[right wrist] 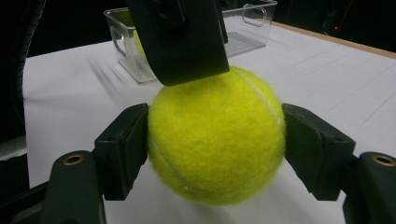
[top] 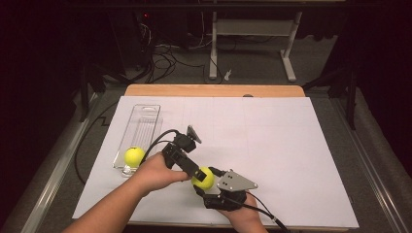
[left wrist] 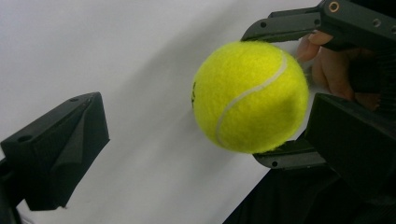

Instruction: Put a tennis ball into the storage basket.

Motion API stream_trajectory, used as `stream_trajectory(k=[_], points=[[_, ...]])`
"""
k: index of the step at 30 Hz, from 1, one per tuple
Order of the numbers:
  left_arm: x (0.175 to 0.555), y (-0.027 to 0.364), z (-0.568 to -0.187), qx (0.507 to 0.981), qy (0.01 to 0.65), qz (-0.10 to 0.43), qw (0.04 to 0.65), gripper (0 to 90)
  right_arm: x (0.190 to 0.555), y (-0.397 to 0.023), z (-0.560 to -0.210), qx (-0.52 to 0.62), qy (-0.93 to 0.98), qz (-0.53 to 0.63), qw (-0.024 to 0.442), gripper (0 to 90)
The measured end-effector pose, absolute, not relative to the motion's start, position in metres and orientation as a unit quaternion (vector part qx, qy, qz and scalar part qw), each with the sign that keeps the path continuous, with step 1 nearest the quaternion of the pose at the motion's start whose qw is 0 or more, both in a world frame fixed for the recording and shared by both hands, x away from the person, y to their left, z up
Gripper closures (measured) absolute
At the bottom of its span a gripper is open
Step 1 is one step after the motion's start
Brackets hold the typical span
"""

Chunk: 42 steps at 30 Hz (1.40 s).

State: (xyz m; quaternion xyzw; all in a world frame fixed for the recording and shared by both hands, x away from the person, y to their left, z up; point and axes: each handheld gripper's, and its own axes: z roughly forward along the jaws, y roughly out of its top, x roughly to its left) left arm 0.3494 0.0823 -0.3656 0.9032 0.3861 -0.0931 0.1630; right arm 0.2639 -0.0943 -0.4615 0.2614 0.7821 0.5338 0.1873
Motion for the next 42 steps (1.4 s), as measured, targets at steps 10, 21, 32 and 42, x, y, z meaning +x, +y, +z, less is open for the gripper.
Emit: stream_trajectory(k=[10, 21, 32, 42], points=[[0.349, 0.075, -0.369, 0.905, 0.382, -0.097, 0.162, 0.6, 0.264, -0.093, -0.46, 0.261, 0.779, 0.538, 0.187, 28.2], [0.35, 0.07, -0.374, 0.906, 0.378, -0.102, 0.16, 0.7, 0.264, -0.093, -0.459, 0.259, 0.778, 0.541, 0.187, 28.1], [0.349, 0.063, -0.383, 0.908, 0.373, -0.11, 0.155, 0.7, 0.264, -0.092, -0.459, 0.258, 0.778, 0.541, 0.186, 28.2], [0.351, 0.062, -0.391, 0.908, 0.373, -0.117, 0.151, 0.7, 0.263, -0.092, -0.459, 0.255, 0.778, 0.543, 0.189, 28.2]])
